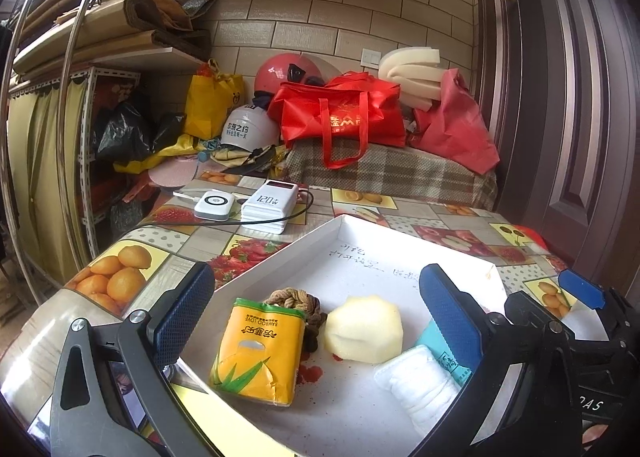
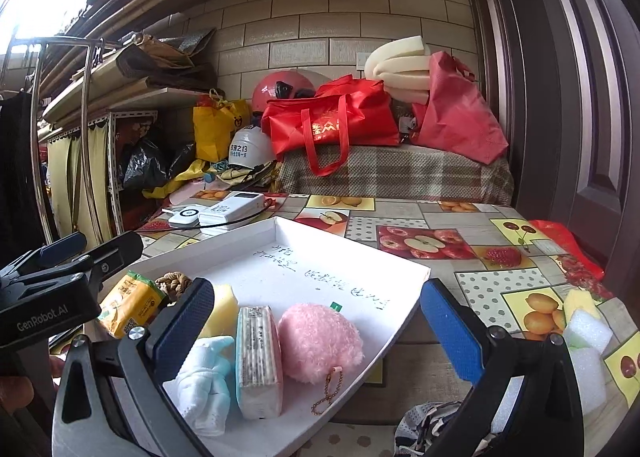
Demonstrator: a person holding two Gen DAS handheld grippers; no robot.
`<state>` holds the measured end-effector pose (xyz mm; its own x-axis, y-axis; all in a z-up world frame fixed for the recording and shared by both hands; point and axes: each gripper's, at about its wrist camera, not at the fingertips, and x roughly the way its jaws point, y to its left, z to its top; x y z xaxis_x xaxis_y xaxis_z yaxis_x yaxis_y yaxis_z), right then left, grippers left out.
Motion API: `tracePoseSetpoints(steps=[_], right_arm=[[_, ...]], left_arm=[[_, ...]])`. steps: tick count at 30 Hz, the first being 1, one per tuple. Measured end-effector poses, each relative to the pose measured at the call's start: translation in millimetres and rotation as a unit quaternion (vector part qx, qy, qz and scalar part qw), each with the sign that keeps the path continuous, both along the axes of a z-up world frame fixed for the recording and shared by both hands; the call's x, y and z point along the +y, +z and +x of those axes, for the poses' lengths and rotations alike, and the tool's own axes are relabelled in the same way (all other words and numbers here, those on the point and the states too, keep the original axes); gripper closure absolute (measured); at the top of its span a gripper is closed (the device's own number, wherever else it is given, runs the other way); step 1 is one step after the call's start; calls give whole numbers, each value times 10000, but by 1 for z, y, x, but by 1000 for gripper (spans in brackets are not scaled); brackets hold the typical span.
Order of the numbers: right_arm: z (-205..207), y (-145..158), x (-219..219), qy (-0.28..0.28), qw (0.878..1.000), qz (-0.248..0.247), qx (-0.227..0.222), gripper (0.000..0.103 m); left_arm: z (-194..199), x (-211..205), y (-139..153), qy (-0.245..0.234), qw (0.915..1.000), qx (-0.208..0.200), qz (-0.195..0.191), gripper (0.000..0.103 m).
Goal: Organize soft objects
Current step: 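Lower the pink ball into the box with the right gripper while the left gripper releases the tissue pack there, then move the left gripper to the black-and-white scrunchie while the right gripper approaches the red apple plush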
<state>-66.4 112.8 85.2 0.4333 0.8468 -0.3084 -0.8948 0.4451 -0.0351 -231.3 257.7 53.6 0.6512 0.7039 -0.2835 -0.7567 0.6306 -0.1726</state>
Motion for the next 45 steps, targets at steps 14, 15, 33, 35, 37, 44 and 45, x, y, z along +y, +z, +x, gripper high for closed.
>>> tracePoseSetpoints(steps=[14,15,33,35,37,44,45], right_arm=[[0,0,-75,93,10000,12,-30,0],[10,1,-88,-32,10000,32,68,0],[174,-21,-214,-1110,9621,420,2453,0],[177,-22,-217,-1080,9603,455,2531,0],[180,-23,-222,-1074,9580,551,2601,0],[192,-32,-228,-1106,9450,448,3045,0],[193,-34,-226,-1017,9439,314,3127,0]], left_arm=[[21,-52,2,-932,9949,252,278,0],[26,-61,3,-1105,9927,318,365,0],[129,-146,-3,-2911,9493,1186,-77,0],[144,-140,-9,-2879,9471,1383,-310,0],[159,-141,-13,-2856,9446,1578,-350,0],[205,-155,-38,-2753,9204,2765,-248,54],[204,-154,-39,-2798,9202,2722,-291,56]])
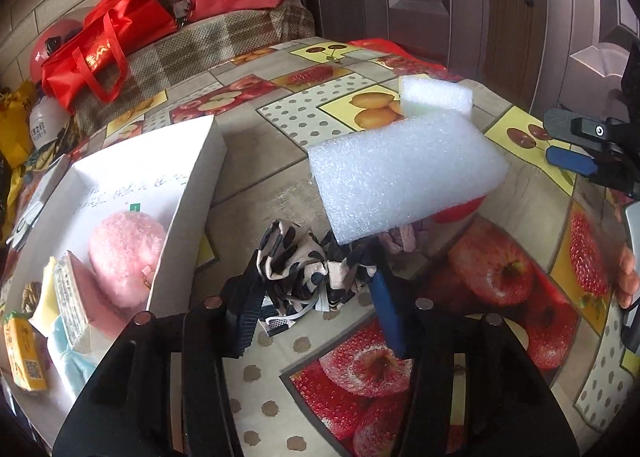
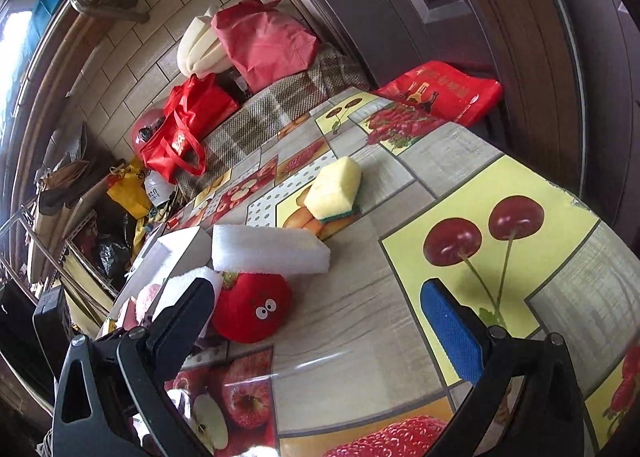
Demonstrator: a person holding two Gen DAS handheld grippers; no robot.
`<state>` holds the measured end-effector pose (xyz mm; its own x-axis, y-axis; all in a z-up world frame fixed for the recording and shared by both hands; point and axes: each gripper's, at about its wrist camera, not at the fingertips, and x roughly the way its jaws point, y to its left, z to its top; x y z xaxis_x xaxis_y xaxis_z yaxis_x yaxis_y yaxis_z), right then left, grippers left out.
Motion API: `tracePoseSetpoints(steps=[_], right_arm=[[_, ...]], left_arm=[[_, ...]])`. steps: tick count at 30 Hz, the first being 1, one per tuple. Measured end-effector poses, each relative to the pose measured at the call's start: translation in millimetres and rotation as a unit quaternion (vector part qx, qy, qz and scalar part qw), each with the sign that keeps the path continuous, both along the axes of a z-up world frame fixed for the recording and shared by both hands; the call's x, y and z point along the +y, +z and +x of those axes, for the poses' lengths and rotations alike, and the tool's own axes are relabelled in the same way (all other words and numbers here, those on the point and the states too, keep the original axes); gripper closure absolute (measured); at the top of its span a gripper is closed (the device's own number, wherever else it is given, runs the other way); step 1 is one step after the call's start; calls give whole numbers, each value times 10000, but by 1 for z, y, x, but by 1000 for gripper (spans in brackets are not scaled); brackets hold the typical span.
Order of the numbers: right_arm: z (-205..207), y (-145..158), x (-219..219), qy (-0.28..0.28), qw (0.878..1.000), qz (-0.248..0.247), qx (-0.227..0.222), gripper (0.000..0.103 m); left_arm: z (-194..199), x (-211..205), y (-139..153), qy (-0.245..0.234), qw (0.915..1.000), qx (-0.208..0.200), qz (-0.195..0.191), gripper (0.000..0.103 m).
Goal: Organize soft objects
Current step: 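Move the left gripper to the black-and-white scrunchie while the right gripper approaches the red apple plush, then grasp the scrunchie with the left gripper while the right gripper grasps the red apple plush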
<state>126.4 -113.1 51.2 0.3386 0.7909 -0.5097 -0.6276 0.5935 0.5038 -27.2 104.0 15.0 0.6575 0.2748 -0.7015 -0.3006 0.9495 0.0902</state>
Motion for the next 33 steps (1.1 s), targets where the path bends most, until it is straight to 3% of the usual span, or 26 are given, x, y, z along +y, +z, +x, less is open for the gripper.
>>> tracePoseSetpoints(steps=[3,7,11,15,16,17,18,20,24,29,33], right_arm=[[-5,-2,15,549,9972,-514,-25,3],[-27,-4,55,1311,9815,-1286,-543,6],[-31,-4,88,1386,9684,-1750,-1114,6],[-29,-6,114,1568,9591,-1939,-1340,7],[-30,-6,119,1620,9579,-1947,-1350,14],[-31,-6,123,1725,9563,-1946,-1338,38],[-31,-8,126,1822,9542,-1979,-1309,40],[-37,-3,122,1737,9537,-1957,-1485,43],[-70,22,89,1221,9507,-1401,-2481,43],[-92,30,52,988,9639,-708,-2371,43],[-106,42,39,726,9626,-412,-2577,43]], left_arm=[[-6,3,1,-30,9997,-158,-158,65],[-19,0,6,-83,9991,-323,-265,66],[-44,-3,12,-117,9974,-580,-421,66],[-59,-1,16,-124,9947,-802,-633,66],[-62,0,17,-121,9940,-858,-661,66],[-63,1,19,-100,9935,-919,-671,66],[-65,1,20,-82,9929,-974,-678,66],[-70,1,23,-63,9914,-1121,-675,66],[-80,0,30,4,9884,-1412,-553,66],[-88,-1,35,-8,9853,-1634,-495,66],[-94,1,37,40,9828,-1780,-480,66]])
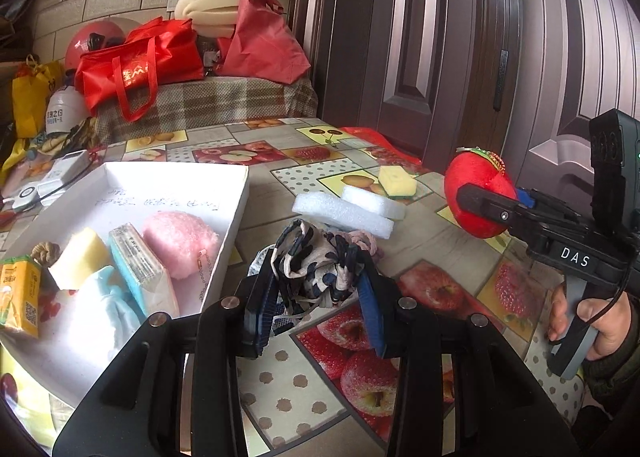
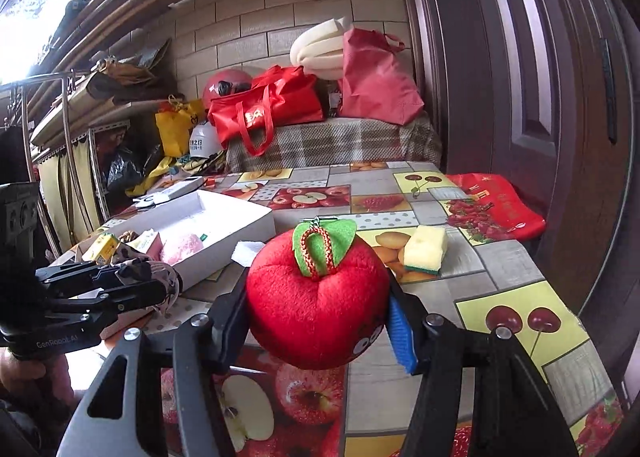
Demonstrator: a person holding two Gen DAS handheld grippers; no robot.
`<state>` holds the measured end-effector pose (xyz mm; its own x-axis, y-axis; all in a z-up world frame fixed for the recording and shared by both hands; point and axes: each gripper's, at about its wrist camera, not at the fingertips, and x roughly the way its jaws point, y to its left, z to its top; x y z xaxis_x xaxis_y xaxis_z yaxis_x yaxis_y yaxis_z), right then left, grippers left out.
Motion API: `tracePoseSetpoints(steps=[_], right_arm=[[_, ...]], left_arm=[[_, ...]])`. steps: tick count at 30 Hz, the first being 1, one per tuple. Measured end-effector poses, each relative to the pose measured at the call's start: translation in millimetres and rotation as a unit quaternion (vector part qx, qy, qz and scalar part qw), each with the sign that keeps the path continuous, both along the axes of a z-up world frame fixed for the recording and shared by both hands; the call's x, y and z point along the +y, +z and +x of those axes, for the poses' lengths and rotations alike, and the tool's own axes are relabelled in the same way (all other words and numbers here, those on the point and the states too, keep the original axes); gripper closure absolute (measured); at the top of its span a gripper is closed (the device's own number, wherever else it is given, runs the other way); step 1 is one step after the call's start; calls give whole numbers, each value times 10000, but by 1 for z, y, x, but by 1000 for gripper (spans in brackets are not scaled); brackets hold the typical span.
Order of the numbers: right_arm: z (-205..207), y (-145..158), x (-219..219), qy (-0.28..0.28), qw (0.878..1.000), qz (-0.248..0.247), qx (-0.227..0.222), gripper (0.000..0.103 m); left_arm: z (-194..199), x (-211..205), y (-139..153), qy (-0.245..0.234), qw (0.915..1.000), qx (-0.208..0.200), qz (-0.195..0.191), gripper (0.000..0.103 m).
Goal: Organize soft objects
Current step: 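Grasp the scrunchie with the left gripper while the right gripper grasps the red apple plush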
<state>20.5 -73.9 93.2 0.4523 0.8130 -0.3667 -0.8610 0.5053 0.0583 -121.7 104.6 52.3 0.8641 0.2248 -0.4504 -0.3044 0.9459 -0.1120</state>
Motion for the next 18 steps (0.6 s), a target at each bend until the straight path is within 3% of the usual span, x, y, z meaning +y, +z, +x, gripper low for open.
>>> tracePoseSetpoints(steps=[18], right_arm=[[-40,4,15,226,9988,82,-422,43]], left_arm=[[-42,1,7,364,9961,-570,566,66]])
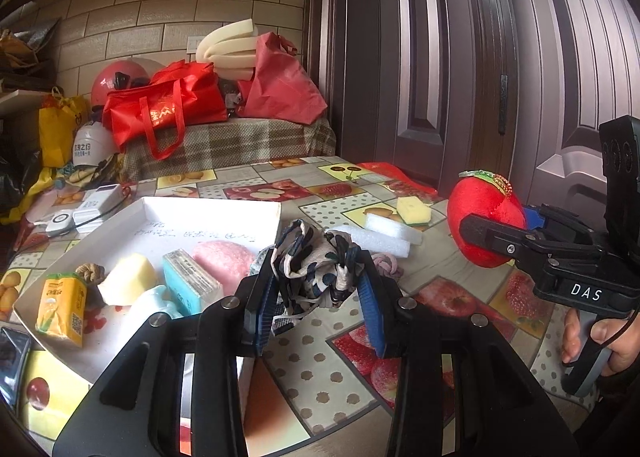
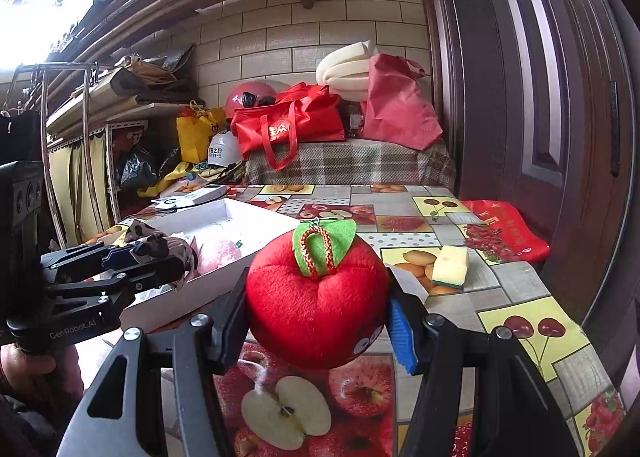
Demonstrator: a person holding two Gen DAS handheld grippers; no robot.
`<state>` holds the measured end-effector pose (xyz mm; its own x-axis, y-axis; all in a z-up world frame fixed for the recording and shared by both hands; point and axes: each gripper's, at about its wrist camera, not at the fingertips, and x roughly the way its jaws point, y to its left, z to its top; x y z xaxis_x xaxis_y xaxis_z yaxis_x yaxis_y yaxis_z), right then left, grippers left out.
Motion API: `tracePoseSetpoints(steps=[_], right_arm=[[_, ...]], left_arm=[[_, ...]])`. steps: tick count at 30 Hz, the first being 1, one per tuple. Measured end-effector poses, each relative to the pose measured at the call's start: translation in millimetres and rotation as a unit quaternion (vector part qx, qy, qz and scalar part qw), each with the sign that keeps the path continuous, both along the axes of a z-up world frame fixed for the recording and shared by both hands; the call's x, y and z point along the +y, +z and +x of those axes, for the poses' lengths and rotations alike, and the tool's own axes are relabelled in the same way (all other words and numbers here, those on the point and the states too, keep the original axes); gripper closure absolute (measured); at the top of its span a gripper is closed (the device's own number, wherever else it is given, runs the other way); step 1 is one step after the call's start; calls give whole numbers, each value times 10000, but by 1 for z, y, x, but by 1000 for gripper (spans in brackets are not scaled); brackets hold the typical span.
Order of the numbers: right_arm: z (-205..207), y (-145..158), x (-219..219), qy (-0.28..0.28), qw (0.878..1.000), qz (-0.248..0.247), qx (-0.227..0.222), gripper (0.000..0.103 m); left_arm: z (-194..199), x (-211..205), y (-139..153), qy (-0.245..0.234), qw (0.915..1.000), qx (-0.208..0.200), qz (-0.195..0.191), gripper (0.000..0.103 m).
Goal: Organize soft objects
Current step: 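Carry the scrunchie into the box and open the left gripper while the right gripper carries the apple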
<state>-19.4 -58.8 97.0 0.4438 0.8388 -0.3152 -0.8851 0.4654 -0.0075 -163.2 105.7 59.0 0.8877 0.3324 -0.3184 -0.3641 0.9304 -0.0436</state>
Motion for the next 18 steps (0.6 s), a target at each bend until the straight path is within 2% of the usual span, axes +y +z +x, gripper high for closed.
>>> tracePoseSetpoints(steps=[6,18], right_arm=[[-8,-1,8,106,9999,-16,16,43],[-15,-4,24,228,9995,-135,165,43]], left_arm=[[-17,15,0,259,9996,-32,84,66],[-36,44,-3,680,9976,-108,-32,66]])
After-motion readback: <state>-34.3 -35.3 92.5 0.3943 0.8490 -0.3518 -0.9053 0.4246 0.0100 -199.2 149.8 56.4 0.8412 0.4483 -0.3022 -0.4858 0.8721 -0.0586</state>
